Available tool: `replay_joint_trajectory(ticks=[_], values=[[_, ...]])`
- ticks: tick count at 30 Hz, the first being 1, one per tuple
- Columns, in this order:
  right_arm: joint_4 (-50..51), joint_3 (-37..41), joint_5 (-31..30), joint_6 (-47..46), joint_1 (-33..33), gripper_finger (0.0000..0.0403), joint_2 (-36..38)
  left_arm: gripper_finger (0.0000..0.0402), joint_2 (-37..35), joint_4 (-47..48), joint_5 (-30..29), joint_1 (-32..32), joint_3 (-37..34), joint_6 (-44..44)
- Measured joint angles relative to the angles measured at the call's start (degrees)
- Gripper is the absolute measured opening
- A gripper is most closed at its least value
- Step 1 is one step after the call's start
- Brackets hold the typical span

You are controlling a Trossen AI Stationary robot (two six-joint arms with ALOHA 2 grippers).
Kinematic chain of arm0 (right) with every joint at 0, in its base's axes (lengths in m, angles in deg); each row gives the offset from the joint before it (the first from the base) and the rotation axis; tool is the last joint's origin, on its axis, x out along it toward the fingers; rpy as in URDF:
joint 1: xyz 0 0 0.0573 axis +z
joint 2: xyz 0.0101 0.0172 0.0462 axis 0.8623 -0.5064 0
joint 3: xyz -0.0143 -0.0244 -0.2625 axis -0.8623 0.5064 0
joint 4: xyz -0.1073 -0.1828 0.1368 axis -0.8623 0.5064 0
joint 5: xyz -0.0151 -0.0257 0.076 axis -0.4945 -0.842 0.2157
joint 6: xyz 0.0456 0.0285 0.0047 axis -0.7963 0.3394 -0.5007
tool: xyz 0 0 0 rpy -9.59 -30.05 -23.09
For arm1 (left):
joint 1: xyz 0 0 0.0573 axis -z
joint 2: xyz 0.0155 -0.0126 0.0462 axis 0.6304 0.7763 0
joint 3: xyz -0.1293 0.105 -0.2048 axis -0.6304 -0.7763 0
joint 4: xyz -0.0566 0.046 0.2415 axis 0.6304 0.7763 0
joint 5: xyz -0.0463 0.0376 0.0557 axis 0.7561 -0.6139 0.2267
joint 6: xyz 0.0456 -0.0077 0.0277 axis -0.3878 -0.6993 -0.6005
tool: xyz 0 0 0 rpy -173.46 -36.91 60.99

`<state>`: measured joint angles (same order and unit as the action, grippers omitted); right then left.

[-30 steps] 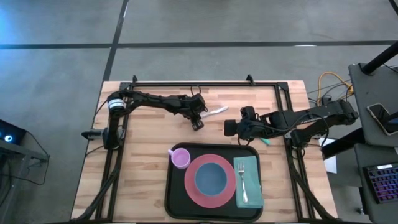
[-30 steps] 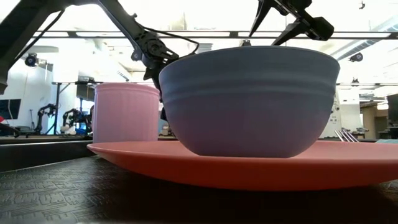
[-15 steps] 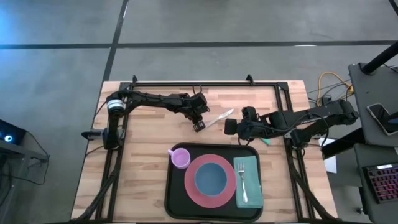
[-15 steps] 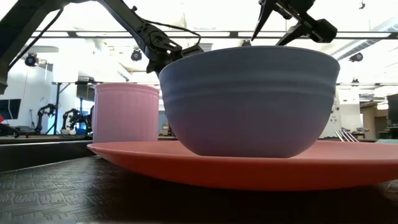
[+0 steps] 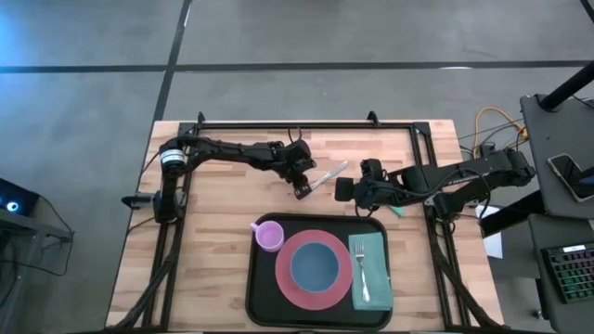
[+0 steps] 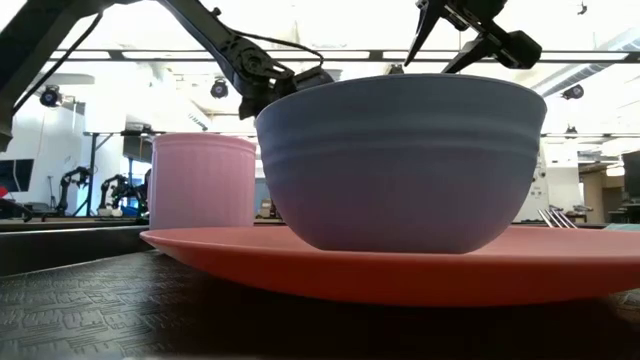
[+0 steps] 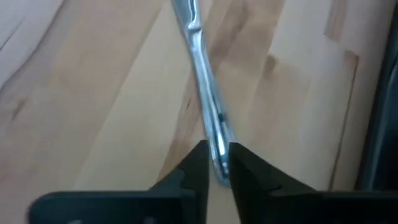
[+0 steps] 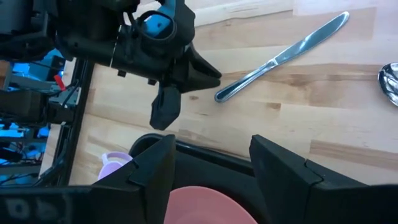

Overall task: Set up tray
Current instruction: Put the silver knife to the right of the silver fork on the blue table napkin on the black tray

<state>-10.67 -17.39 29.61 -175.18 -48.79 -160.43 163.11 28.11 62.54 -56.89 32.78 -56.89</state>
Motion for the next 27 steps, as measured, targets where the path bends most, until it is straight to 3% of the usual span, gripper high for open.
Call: replay_joint_trajectory(ticks=[6,11,22,27], values=[[0.00,0.00,0.00,0.02,0.00,0.0196,0.00,0.0120,-0.04,-2.12,-4.65,1.56,-0.02,2.90],[-0.04,0.00,0.00,0.07,0.00,0.0196,0.00,0.0155,0.73,-3.18,-5.16,2.07,-0.02,2.94],[-0.09,0.00,-0.01,0.04,0.00,0.0194,0.00,0.0157,6.50,-4.99,-5.95,4.25,0.31,3.95],[-0.08,0.00,0.00,0.10,0.00,0.0194,0.00,0.0115,7.15,-5.50,-8.16,4.38,0.02,1.72]])
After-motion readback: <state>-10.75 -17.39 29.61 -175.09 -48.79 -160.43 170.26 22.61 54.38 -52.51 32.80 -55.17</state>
